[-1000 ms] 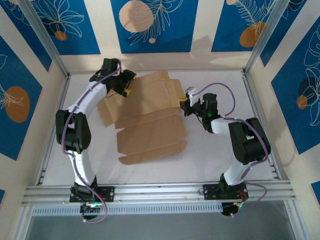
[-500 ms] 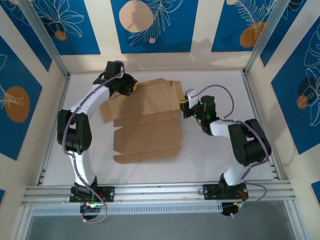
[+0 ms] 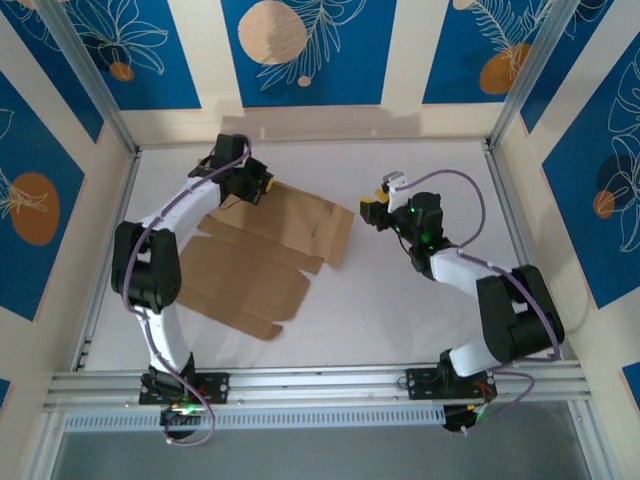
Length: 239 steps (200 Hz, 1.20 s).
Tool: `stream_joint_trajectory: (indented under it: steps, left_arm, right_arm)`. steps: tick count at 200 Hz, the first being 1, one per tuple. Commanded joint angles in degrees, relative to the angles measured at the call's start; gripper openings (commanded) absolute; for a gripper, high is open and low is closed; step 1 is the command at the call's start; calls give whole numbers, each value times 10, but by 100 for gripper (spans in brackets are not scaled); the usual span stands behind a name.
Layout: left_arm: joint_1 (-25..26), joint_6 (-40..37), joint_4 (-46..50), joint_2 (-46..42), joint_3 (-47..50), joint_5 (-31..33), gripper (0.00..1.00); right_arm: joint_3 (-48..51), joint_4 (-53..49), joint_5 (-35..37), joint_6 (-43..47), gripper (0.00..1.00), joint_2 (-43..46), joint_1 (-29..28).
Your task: Fold the paper box
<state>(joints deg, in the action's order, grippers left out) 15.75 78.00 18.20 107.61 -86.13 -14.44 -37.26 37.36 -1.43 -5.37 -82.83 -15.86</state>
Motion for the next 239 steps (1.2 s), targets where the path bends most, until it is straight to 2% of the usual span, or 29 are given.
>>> stream_joint_trajectory:
  steps: [1, 28, 48, 62, 81, 101, 121, 147, 170, 190, 216, 239]
  left_arm:
    - [9, 30, -23, -35, 13, 28, 0]
    - [16, 48, -50, -51, 35, 37, 0]
    - [18, 66, -78, -68, 60, 42, 0]
    - [21, 69, -87, -82, 71, 49, 0]
    - [28, 76, -127, -97, 94, 47, 0]
    - [37, 89, -171, -108, 120, 38, 0]
    - [47, 98, -277, -118, 155, 38, 0]
    - [63, 104, -453, -102, 193, 16, 0]
    - [79, 89, -534, -94, 220, 12, 0]
    - [93, 59, -516, -109, 238, 30, 0]
    - [116, 21, -461, -127, 245, 43, 0]
    - [130, 22, -458, -132, 273, 58, 0]
  right_arm:
    - [11, -58, 61, -57, 51, 44, -10]
    - [-36, -177, 86, -108, 51, 71, -15]
    - [-105, -298, 32, -151, 50, 69, -12]
    - [-152, -383, 30, -172, 49, 63, -16]
    - [-174, -420, 36, -214, 51, 68, -9]
    - [-224, -469, -56, -297, 56, 53, 29]
    - [-319, -564, -148, -341, 55, 9, 33]
    - [-355, -608, -117, -364, 52, 19, 4]
    - [-365, -630, -158, -416, 53, 24, 8]
    - [-363, -627, -189, -427, 56, 20, -2]
    - [-398, -664, -157, -398, 61, -7, -34]
    - [-388, -643, -134, -457, 62, -11, -35]
